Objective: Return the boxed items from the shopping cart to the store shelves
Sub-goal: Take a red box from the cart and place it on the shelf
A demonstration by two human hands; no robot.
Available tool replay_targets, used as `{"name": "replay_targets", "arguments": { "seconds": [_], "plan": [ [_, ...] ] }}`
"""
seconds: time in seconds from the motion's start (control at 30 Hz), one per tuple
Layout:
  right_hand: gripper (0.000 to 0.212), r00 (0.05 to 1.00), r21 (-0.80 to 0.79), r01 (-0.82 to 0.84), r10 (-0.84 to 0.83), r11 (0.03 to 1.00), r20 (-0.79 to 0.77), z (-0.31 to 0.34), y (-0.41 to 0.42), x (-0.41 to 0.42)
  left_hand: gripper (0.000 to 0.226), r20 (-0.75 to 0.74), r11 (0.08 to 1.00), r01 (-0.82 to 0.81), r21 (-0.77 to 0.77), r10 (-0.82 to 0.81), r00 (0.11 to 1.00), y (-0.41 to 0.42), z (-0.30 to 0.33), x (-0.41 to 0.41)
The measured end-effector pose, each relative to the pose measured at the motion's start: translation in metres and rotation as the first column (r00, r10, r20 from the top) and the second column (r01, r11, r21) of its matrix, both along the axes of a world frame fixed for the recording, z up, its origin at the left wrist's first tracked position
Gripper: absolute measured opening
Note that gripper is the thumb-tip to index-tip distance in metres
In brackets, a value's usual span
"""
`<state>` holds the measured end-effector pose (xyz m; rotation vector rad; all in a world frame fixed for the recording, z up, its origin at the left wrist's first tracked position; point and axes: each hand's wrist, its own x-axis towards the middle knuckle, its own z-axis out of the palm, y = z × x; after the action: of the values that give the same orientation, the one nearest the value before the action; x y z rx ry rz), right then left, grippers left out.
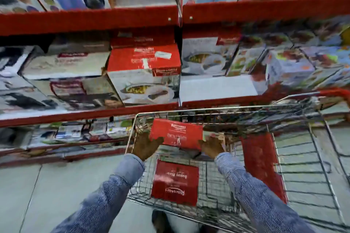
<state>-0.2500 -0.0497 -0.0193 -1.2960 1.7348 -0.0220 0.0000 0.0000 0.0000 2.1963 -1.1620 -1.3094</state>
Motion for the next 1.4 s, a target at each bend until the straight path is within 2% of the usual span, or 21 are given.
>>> {"name": "replay_targets", "arguments": {
  "seconds": [0.07, 0.13, 0.2, 0.3, 0.47, 0.6, 0.7, 0.87, 0.97, 1.07, 1.2, 1.3, 1.4],
  "plan": [
    [0.053, 1.0, 0.077, -0.012, 0.011, 0.997, 0.008, -0.016, 0.002, 0.005, 0.065, -0.068, 0.998, -0.043, 0.046, 0.046, 0.997, -0.008, -0.026, 0.006],
    [0.049, 0.993, 0.123, 0.076, -0.085, 0.99, 0.076, -0.024, 0.004, 0.006, 0.053, -0.098, 0.994, -0.083, 0.069, 0.09, 0.991, -0.01, -0.034, 0.006],
    [0.04, 0.984, 0.118, 0.127, -0.14, 0.985, 0.112, -0.017, 0.009, 0.011, 0.045, -0.096, 0.994, -0.092, 0.056, 0.097, 0.991, -0.01, -0.038, 0.003],
    [0.028, 0.975, 0.069, 0.148, -0.157, 0.987, 0.16, -0.017, 0.008, 0.01, 0.06, -0.046, 0.996, -0.082, 0.019, 0.083, 0.995, -0.007, -0.038, 0.003],
    [0.02, 0.922, -0.034, 0.289, -0.269, 0.957, 0.28, -0.014, 0.017, 0.005, 0.038, -0.028, 0.993, -0.093, -0.067, 0.091, 0.995, 0.008, -0.022, 0.004],
    [0.031, 0.828, -0.04, 0.425, -0.371, 0.904, 0.42, 0.005, 0.023, -0.004, 0.032, -0.065, 0.97, -0.139, -0.198, 0.129, 0.99, 0.016, 0.009, 0.004],
    [0.035, 0.799, -0.149, 0.46, -0.334, 0.875, 0.501, 0.053, 0.025, -0.004, 0.03, -0.147, 0.921, -0.24, -0.306, 0.203, 0.968, 0.025, 0.044, 0.0],
    [0.039, 0.801, -0.308, 0.447, -0.222, 0.84, 0.556, 0.132, 0.021, -0.009, 0.039, -0.195, 0.808, -0.369, -0.459, 0.314, 0.929, 0.038, 0.107, -0.01],
    [0.038, 0.809, -0.399, 0.433, -0.154, 0.809, 0.567, 0.177, 0.017, -0.011, 0.045, -0.184, 0.746, -0.367, -0.556, 0.32, 0.929, 0.043, 0.149, -0.013],
    [0.031, 0.798, -0.484, 0.44, -0.082, 0.756, 0.598, 0.22, 0.013, -0.013, 0.035, -0.166, 0.649, -0.366, -0.667, 0.35, 0.922, 0.045, 0.197, -0.014],
    [0.044, 0.791, -0.536, 0.436, -0.024, 0.723, 0.611, 0.259, 0.005, -0.009, 0.047, -0.259, 0.549, -0.439, -0.712, 0.375, 0.89, 0.041, 0.242, -0.006],
    [0.035, 0.765, -0.544, 0.454, 0.003, 0.705, 0.644, 0.281, -0.002, -0.005, 0.056, -0.291, 0.501, -0.465, -0.73, 0.387, 0.875, 0.032, 0.261, 0.001],
    [0.024, 0.76, -0.565, 0.471, 0.012, 0.678, 0.649, 0.295, -0.011, -0.005, 0.066, -0.282, 0.495, -0.455, -0.74, 0.386, 0.878, 0.023, 0.274, 0.002]
  ]
}}
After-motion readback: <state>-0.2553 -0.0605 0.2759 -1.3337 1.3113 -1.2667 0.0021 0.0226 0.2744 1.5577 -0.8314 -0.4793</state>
